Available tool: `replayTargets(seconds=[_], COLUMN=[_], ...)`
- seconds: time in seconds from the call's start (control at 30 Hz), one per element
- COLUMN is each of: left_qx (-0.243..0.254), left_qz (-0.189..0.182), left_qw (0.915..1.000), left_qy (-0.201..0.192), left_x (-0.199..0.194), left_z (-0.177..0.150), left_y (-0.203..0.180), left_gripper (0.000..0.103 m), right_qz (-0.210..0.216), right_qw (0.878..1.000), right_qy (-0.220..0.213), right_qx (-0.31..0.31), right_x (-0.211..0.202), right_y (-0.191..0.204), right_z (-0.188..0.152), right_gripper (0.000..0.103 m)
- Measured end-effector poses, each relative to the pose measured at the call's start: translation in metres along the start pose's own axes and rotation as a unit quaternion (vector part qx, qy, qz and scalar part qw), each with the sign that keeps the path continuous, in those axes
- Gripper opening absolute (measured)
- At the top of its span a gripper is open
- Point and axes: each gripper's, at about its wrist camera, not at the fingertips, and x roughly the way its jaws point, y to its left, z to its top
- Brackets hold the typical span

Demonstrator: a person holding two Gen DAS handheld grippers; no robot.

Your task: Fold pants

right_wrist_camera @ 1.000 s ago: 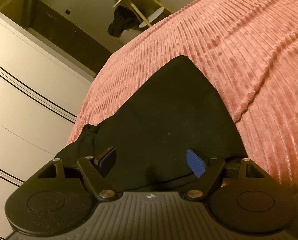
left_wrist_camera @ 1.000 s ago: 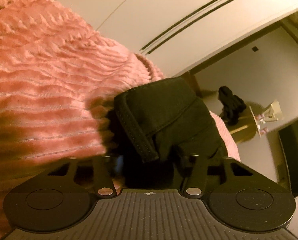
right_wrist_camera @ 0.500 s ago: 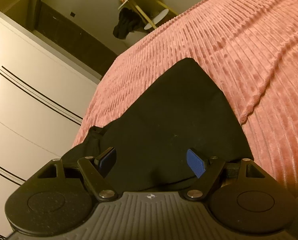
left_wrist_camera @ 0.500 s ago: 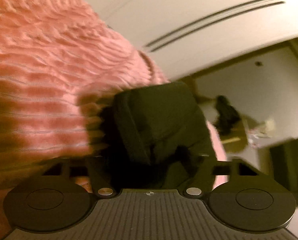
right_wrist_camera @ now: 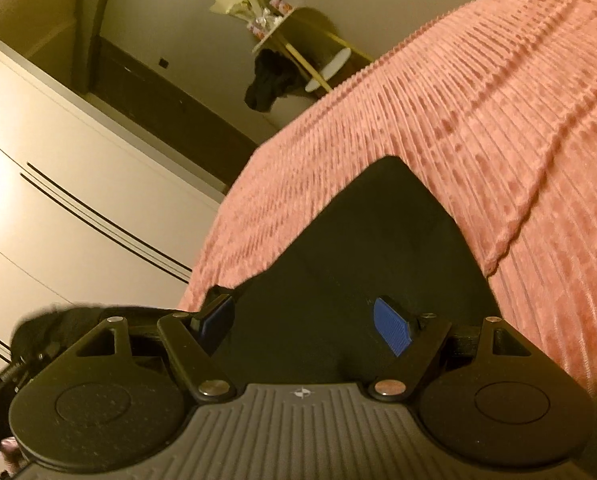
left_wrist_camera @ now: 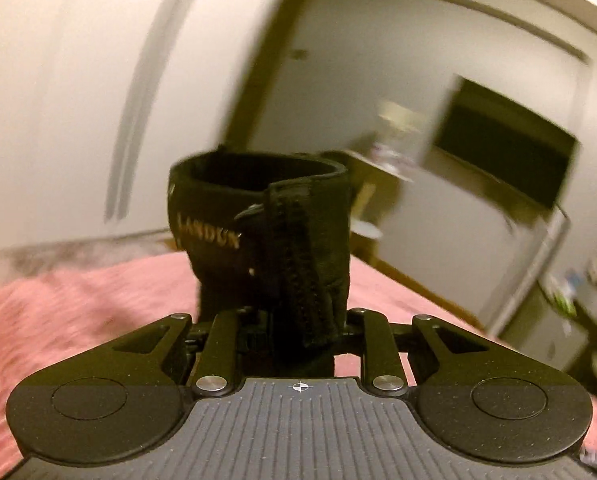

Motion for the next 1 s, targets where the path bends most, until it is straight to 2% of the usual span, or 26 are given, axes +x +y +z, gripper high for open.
replayTargets(seconds=[0.1,0.27,0.3,0.33,0.37,0.4,0.43,0.57,0.67,0.73,0.8,0.83,0.87,0.9,0.97,1.0], left_qx=[0.070,0.133,0.146,0.148,0.148,0.141,0.129,0.069,0.036,0.030,0.032,0.036,0.038,0.019,-0.051,-0.092], left_qz=[-0.018,-0.037,-0.043,-0.052,-0.066,-0.079,-0.082,-0.099,-0.051,0.015,0.085,0.122,0.140,0.151,0.131,0.120], left_qw=[0.9973,0.9884,0.9852,0.9828,0.9797,0.9754,0.9732,0.9750,0.9844,0.9895,0.9883,0.9845,0.9816,0.9785,0.9734,0.9672], left_qy=[0.011,0.063,0.079,0.097,0.117,0.150,0.172,0.186,0.165,0.140,0.122,0.121,0.125,0.139,0.181,0.204], left_x=[0.013,0.042,0.049,0.057,0.064,0.074,0.079,0.076,0.074,0.068,0.068,0.070,0.073,0.077,0.087,0.095], left_z=[-0.020,-0.071,-0.084,-0.096,-0.105,-0.117,-0.125,-0.129,-0.119,-0.110,-0.103,-0.103,-0.104,-0.107,-0.110,-0.113], left_y=[-0.061,-0.130,-0.144,-0.151,-0.157,-0.164,-0.168,-0.161,-0.135,-0.112,-0.098,-0.086,-0.082,-0.070,-0.043,-0.031], left_gripper=[0.025,0.027,0.037,0.043,0.059,0.085,0.090,0.096,0.097,0.098,0.101,0.101,0.101,0.101,0.101,0.100], right_qz=[0.003,0.012,0.016,0.017,0.018,0.020,0.022,0.036,0.044,0.046,0.046,0.044,0.040,0.038,0.026,0.019], right_qw=[1.000,1.000,1.000,0.999,0.999,0.999,0.999,0.999,0.999,0.999,0.999,0.998,0.998,0.998,0.997,0.997], right_qy=[-0.006,-0.018,-0.019,-0.019,-0.018,-0.017,-0.016,-0.012,0.001,0.014,0.028,0.034,0.043,0.052,0.066,0.077], right_qx=[0.004,0.015,0.019,0.022,0.025,0.027,0.030,0.033,0.026,0.018,0.007,0.003,-0.003,-0.005,-0.004,-0.001], right_x=[-0.006,-0.014,-0.015,-0.015,-0.016,-0.016,-0.016,-0.016,-0.012,-0.004,0.006,0.011,0.019,0.026,0.037,0.045], right_y=[-0.003,-0.009,-0.011,-0.012,-0.014,-0.015,-0.016,-0.018,-0.015,-0.011,-0.005,-0.003,0.001,0.002,0.002,0.001], right_z=[0.001,0.004,0.004,0.005,0.005,0.005,0.006,0.006,0.005,0.006,0.008,0.009,0.011,0.012,0.015,0.017], right_gripper=[0.078,0.078,0.078,0.078,0.078,0.078,0.078,0.078,0.078,0.078,0.078,0.078,0.078,0.078,0.078,0.077])
